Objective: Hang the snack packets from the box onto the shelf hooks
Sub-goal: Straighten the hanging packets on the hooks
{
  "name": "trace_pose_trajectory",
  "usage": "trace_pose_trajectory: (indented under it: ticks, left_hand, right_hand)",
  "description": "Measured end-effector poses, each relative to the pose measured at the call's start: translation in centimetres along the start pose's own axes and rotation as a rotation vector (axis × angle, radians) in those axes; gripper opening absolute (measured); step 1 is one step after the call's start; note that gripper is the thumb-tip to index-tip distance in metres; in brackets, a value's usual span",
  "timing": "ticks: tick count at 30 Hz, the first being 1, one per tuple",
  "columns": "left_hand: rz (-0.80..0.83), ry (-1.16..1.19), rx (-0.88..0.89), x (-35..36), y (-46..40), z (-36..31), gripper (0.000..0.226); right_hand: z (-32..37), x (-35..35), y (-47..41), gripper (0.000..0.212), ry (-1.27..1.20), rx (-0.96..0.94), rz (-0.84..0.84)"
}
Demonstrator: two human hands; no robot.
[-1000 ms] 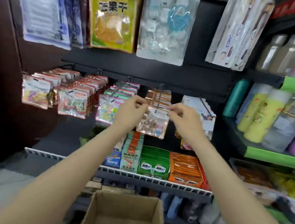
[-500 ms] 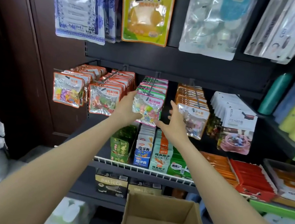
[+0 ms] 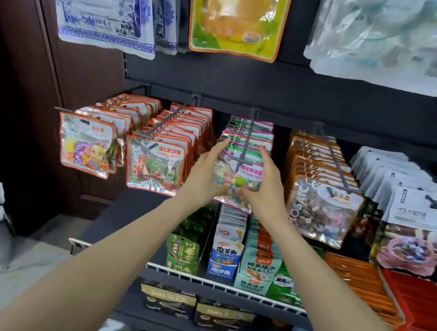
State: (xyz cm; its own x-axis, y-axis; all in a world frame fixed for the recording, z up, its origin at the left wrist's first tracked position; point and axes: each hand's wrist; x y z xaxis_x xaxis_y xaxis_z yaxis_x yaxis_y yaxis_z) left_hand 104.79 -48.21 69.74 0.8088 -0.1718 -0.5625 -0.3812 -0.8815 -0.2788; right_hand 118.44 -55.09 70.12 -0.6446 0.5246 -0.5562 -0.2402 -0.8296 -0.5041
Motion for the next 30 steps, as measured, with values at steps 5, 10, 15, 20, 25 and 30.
trace_pose_trajectory:
  ticks: [5, 10, 15, 20, 25, 30]
  left_hand:
    - [0.026, -0.02, 0.004, 0.5, -2.5, 0.3, 0.104]
    - [0.05, -0.039, 0.012, 0.4, -3.9, 0.5, 0.1]
    - [0.177, 0.119, -0.079, -0.4, -4.0, 0.1, 0.092]
    - [0.012, 0.201, -0.111, -2.1, -4.6, -3.0, 0.045]
    - [0.058, -0.109, -0.005, -2.1, -8.7, -4.9, 0.041]
    - [0.249, -0.351, -0.035, -1.3, -11.8, -4.5, 0.066]
  right_hand:
    - [-0.4, 0.0, -1.6, 0.089, 0.039, 0.01, -0.012]
    - [0.0, 0.5, -2.5, 0.092, 0.057, 0.063, -0.008]
    - [0.8, -0.5, -2.5, 0.097, 0.069, 0.118, 0.049]
    - [1.8, -1.4, -2.7, 0.099, 0.101, 0.166, 0.201]
    - [3.4, -3.5, -5.5, 0.072, -0.011, 0.167, 0.122]
    - [1.9, -3.2, -9.8, 0.05, 0.23, 0.138, 0.197]
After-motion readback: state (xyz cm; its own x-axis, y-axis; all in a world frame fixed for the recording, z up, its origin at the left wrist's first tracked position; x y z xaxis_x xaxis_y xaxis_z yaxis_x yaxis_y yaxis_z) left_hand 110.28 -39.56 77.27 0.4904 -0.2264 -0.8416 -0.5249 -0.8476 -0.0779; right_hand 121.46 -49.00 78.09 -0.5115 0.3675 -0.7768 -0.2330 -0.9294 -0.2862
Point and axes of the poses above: each hand's wrist, its own y-axis away from the middle knuckle, its own x-axis out of the palm, z = x × y, and after that the axes turned 8 degrees about -x, right-handed
